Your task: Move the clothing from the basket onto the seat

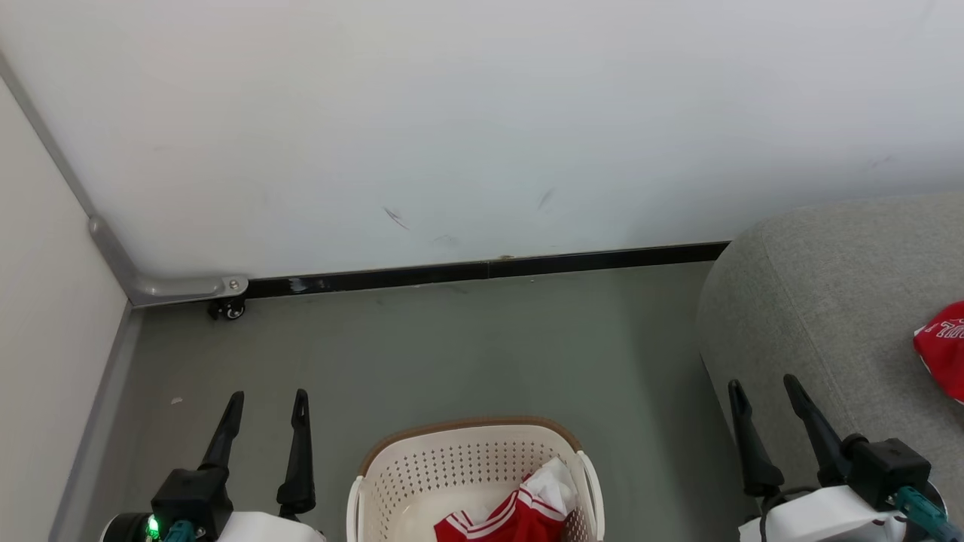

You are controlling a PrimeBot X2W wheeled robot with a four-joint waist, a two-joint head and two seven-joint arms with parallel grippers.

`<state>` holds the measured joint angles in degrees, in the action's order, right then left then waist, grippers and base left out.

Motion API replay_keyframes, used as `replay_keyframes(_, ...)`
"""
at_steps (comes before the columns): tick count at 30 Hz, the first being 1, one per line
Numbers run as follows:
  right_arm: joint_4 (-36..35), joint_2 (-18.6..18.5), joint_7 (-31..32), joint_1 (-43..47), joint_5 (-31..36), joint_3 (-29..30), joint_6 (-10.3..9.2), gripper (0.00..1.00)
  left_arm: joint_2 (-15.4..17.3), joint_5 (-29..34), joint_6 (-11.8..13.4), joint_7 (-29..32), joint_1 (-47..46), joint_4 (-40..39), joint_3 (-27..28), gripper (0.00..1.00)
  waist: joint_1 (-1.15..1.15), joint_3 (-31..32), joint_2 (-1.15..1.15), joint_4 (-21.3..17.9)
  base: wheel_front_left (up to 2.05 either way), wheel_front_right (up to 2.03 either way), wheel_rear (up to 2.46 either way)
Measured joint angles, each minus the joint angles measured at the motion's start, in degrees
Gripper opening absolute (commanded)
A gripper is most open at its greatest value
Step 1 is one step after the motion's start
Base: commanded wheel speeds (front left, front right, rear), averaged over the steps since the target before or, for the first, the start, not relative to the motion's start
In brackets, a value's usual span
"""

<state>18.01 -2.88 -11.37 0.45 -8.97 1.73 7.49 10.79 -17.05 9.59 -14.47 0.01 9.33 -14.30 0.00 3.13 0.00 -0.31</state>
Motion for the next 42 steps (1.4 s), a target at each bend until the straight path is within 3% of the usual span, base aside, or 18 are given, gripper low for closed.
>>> replay_keyframes(21,-5.6,0.4,2.5,2.0,1.2,1.0,0.00,1.00,-0.6,0.8,-0.1,0.0,0.4,-0.5,0.9,1.00,0.00,-1.3,0.00,-0.8,0.00,0.00,0.00)
replay_keyframes(42,-9.3,0.5,4.0,4.4,0.2,1.7,0.00,1.00,-1.6,2.2,-2.1,0.0,0.4,-0.6,1.0,1.00,0.00,-1.7,0.00,-3.1,0.00,0.00,0.00)
